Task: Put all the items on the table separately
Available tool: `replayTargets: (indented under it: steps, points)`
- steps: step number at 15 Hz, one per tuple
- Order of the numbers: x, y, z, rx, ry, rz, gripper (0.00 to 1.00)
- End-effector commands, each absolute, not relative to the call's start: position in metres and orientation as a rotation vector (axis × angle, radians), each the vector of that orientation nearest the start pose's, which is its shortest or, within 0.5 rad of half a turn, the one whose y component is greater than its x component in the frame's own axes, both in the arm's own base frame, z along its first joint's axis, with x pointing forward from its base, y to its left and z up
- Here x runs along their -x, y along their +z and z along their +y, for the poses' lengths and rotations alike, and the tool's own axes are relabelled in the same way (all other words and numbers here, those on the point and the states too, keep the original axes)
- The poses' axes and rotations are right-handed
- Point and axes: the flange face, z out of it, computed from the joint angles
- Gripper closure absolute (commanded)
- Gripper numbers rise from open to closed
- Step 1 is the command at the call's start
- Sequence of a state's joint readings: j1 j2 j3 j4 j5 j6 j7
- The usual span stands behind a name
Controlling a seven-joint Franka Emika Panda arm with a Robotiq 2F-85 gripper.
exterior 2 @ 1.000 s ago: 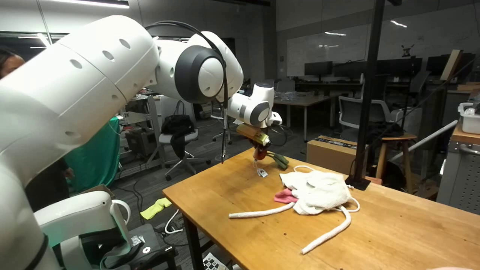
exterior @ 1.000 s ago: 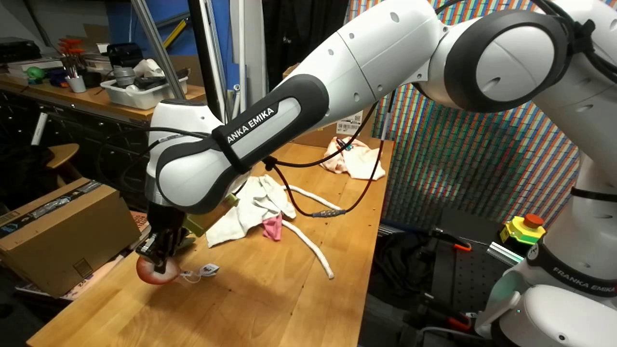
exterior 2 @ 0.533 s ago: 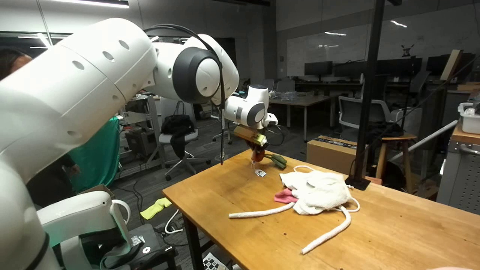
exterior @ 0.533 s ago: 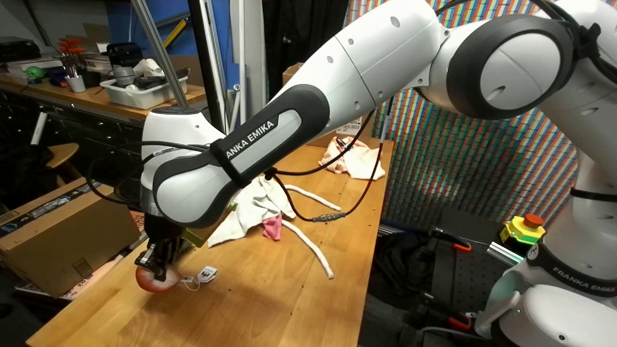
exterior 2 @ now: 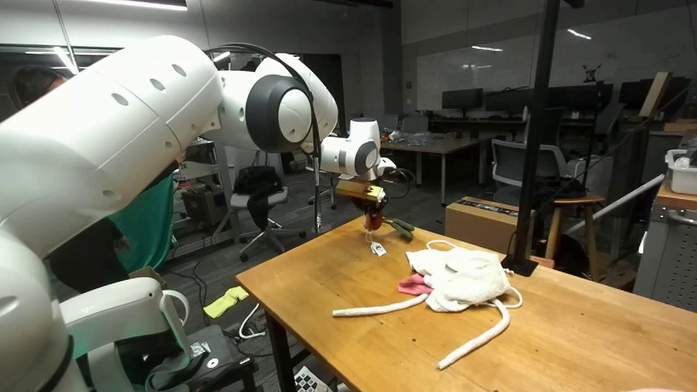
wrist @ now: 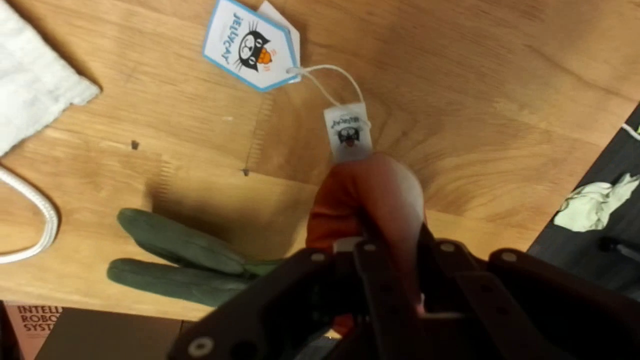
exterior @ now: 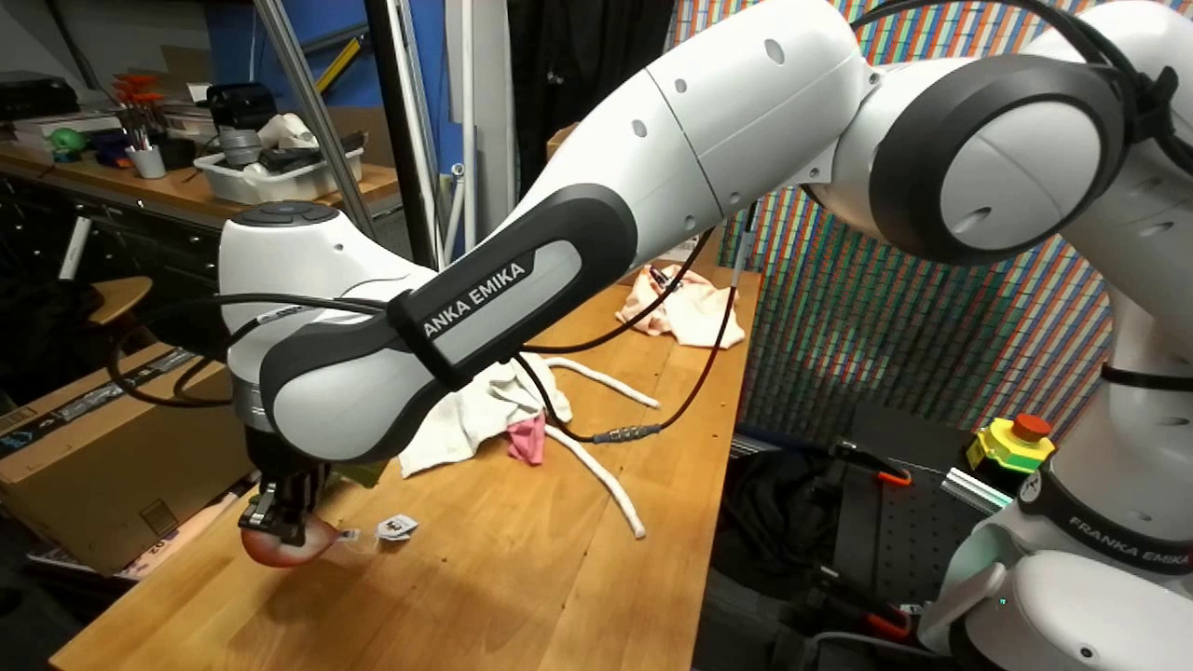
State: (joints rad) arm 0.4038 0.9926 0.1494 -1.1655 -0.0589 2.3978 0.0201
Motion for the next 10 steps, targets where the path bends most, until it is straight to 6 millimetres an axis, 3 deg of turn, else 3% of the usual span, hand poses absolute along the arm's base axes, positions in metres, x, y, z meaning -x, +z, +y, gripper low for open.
replayTargets:
  steps: [1,10]
  points:
    - [-0.704,0.23,0.393,2.898,-0.354,-0.763,0.93]
    - [-0.715,0.231,0.41,2.837,-0.362,-0.678,0.93]
